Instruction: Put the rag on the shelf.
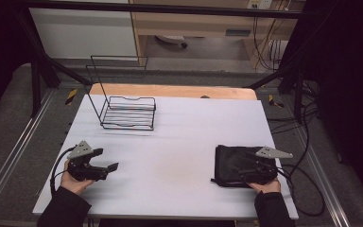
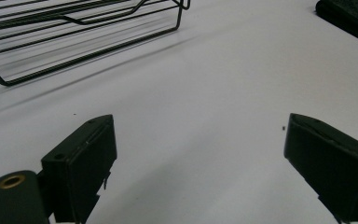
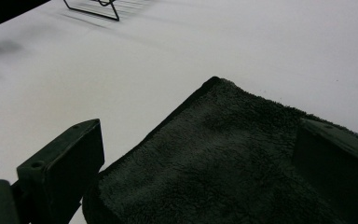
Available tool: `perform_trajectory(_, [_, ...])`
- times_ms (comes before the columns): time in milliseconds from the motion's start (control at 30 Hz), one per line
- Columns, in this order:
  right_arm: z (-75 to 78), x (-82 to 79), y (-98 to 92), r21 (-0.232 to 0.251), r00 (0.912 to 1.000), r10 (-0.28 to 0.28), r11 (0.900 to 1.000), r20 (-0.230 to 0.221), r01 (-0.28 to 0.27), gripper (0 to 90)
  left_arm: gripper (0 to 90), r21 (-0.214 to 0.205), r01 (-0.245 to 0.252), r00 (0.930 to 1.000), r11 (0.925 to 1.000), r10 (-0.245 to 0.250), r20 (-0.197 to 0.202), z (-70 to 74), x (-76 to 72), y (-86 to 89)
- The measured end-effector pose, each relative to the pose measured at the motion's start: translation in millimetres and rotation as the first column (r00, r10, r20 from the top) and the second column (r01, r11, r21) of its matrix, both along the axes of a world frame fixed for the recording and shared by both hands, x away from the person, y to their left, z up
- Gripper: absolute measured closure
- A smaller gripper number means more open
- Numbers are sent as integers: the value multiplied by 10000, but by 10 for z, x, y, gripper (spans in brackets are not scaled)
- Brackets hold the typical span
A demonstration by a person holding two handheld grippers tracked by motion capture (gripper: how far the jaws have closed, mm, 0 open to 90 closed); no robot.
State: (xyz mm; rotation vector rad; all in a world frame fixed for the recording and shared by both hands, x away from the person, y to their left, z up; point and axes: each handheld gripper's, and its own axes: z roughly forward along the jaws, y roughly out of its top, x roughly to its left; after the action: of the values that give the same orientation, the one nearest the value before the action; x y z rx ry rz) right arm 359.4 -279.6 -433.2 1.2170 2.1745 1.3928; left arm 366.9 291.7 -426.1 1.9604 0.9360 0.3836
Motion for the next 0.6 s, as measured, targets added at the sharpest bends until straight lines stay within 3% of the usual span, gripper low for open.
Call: perform_trajectory(600, [28,20,155,-433,10000,-33,9991,10,33,29,91,160,22,9999,9999,-21,-109,-20,-13,-3])
